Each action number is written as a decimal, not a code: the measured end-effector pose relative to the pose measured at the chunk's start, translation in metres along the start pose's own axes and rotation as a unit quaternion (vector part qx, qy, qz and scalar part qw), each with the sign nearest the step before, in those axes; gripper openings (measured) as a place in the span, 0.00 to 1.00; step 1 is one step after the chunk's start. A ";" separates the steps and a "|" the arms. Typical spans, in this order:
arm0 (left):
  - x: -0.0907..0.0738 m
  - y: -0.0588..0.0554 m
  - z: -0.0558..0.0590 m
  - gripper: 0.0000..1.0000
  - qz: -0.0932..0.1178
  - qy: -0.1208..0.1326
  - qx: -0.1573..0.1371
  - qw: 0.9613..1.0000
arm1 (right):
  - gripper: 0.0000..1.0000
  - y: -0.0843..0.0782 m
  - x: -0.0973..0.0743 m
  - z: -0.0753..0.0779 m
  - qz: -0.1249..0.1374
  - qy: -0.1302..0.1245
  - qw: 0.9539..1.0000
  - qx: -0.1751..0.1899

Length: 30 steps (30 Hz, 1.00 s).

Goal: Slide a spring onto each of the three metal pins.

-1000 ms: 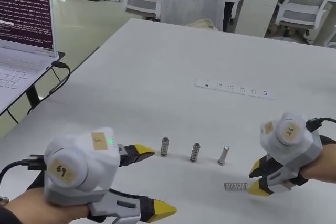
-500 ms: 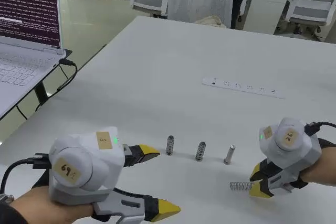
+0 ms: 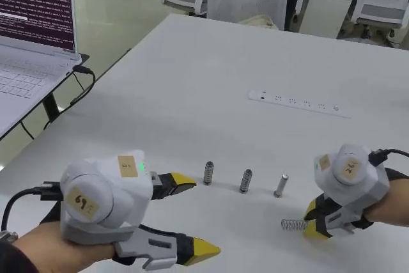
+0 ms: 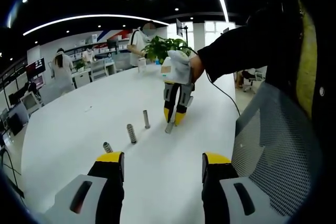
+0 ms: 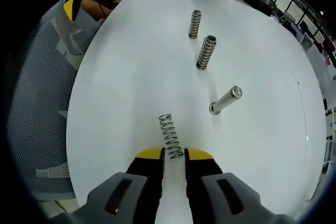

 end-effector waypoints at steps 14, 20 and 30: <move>0.000 -0.001 -0.001 0.54 0.003 0.000 -0.001 1.000 | 0.10 0.002 0.000 -0.002 -0.004 -0.007 0.999 -0.034; -0.001 -0.003 -0.002 0.54 0.001 0.000 -0.001 1.000 | 0.08 0.005 -0.003 -0.004 -0.001 -0.006 0.999 -0.034; 0.000 -0.004 -0.003 0.52 0.003 -0.008 0.004 1.000 | 0.08 0.009 -0.013 -0.006 -0.004 -0.009 0.999 -0.030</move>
Point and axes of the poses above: the centre of the closed fingertips' face, and the gripper's own axes: x roughly forward along the fingers, z roughly to its right, y roughly out of its top, the point moved 9 cm from there along -x, roughly backward along the fingers, and after that the axes turned 13 degrees about -y, right-handed, at the moved point
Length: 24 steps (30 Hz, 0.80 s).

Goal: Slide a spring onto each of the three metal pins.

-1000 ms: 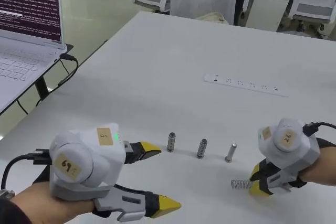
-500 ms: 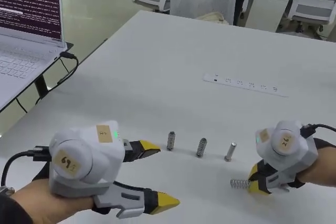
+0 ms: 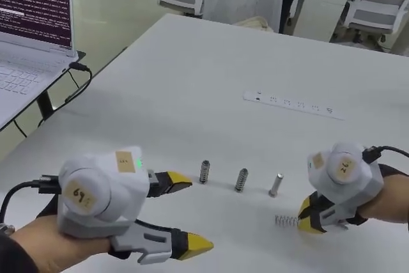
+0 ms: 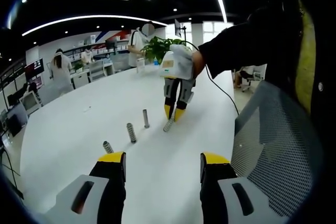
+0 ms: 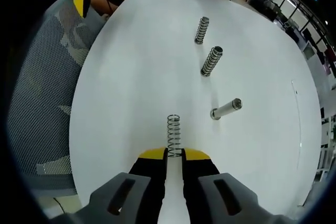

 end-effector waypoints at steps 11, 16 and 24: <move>0.005 -0.001 -0.002 0.51 0.001 -0.016 0.010 1.000 | 0.08 0.016 -0.020 -0.005 -0.006 0.000 1.000 -0.004; 0.008 0.002 -0.004 0.50 0.006 -0.026 0.015 1.000 | 0.08 0.033 -0.036 -0.007 0.001 0.003 1.000 -0.009; 0.015 0.005 -0.004 0.48 0.005 -0.045 0.026 0.999 | 0.08 0.069 -0.059 -0.020 0.026 0.008 0.999 -0.036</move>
Point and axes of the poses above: the centre of the closed fingertips' face, and the gripper's own axes: x roughly forward along the fingers, z roughly to its right, y roughly out of its top, the point moved 9 cm from there along -x, roughly backward along the fingers, and after that the axes turned 13 degrees about -y, right-handed, at the moved point
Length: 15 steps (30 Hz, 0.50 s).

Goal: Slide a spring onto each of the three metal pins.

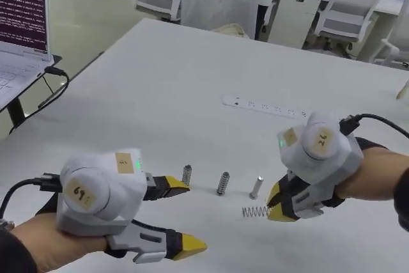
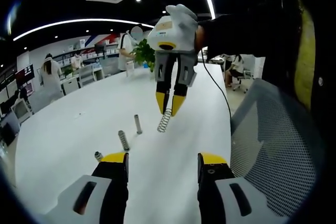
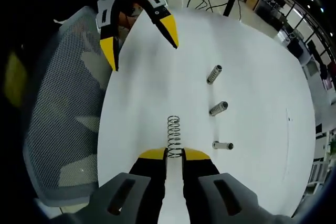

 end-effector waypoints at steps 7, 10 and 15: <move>0.007 0.003 -0.002 0.46 -0.003 -0.012 0.010 1.000 | 0.08 0.026 -0.005 -0.007 0.011 0.007 1.000 -0.025; 0.010 0.005 -0.003 0.45 -0.003 -0.017 0.016 1.000 | 0.08 0.034 -0.006 -0.010 0.012 0.011 0.999 -0.035; 0.014 0.008 -0.003 0.43 -0.003 -0.022 0.024 0.999 | 0.08 0.044 -0.006 -0.014 0.007 0.016 0.999 -0.050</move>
Point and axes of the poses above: the centre of the closed fingertips' face, and the gripper's own axes: x roughly forward along the fingers, z roughly to its right, y roughly out of its top, the point moved 9 cm from there along -x, roughly backward along the fingers, and after that the axes turned 13 degrees about -y, right-handed, at the moved point
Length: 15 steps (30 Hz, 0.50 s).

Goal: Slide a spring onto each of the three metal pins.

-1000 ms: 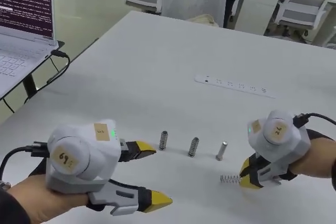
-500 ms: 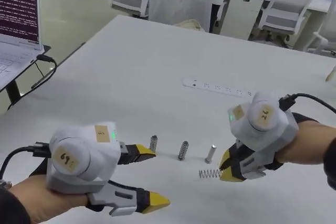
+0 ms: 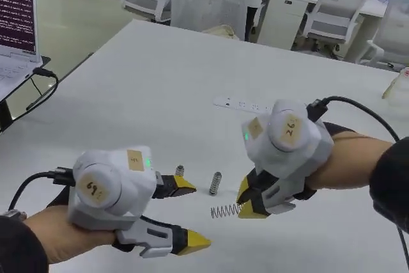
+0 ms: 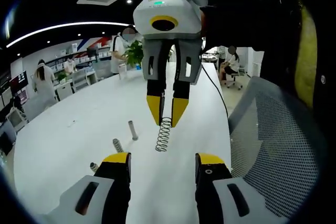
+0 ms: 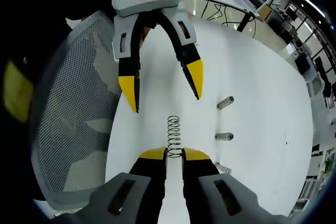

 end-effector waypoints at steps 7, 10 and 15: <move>0.006 0.002 0.003 0.37 -0.003 -0.008 0.014 1.000 | 0.08 0.011 0.000 -0.003 -0.002 0.005 1.000 -0.008; 0.008 0.002 0.003 0.31 -0.008 -0.007 0.023 1.000 | 0.08 0.014 -0.001 -0.004 -0.002 0.007 1.000 -0.009; 0.008 0.001 0.003 0.15 -0.015 -0.003 0.039 0.999 | 0.08 0.016 -0.001 -0.006 -0.006 0.012 1.000 -0.011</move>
Point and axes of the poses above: the centre of the closed fingertips' face, and the gripper's own axes: x roughly forward along the fingers, z roughly to its right, y roughly out of its top, the point moved 9 cm from there along -x, roughly backward along the fingers, and after that the axes turned 13 degrees about -y, right-handed, at the moved point
